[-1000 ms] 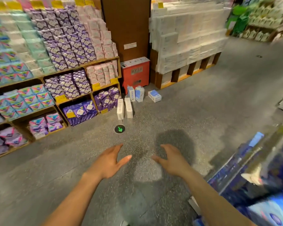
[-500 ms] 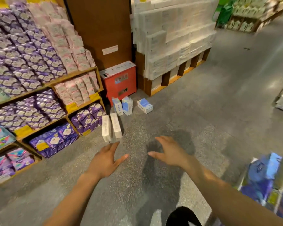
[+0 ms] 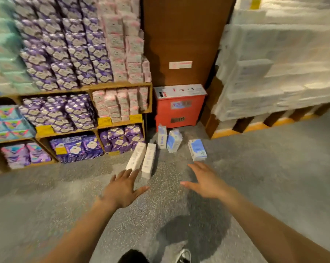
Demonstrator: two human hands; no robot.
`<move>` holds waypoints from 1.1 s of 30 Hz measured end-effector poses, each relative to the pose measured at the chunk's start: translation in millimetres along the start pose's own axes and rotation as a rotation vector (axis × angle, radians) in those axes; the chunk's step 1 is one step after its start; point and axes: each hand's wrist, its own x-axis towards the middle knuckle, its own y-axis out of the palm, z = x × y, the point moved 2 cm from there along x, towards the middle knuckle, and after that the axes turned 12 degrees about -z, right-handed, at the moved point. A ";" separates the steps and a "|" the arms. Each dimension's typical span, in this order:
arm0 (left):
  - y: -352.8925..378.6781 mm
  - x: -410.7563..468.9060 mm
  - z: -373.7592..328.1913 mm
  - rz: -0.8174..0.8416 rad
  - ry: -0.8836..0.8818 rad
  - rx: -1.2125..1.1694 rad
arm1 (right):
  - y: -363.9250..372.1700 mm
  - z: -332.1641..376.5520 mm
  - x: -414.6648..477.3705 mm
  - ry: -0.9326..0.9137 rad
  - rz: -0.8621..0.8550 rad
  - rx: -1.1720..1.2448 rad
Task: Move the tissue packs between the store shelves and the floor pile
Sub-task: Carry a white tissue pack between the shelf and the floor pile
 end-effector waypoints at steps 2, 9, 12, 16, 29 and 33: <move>-1.2 24.1 -10.5 -0.004 -0.056 -0.018 | -22.1 -10.6 42.2 -0.072 0.004 -0.039; 1.3 137.1 -15.4 -0.027 -0.232 -0.081 | -46.8 -29.3 208.1 -0.234 0.069 -0.105; -2.8 199.7 -9.0 -0.063 -0.276 -0.094 | -58.2 -30.0 282.9 -0.276 0.094 -0.118; -18.8 272.9 -4.3 -0.078 -0.317 -0.109 | -83.9 -34.7 363.2 -0.325 0.127 -0.145; 17.3 402.4 4.4 -0.127 -0.713 -0.133 | -69.8 -17.7 604.5 -0.668 0.335 -0.311; 69.9 433.3 0.1 -0.149 -0.911 -0.187 | -16.4 -25.7 677.5 -0.759 0.431 -0.335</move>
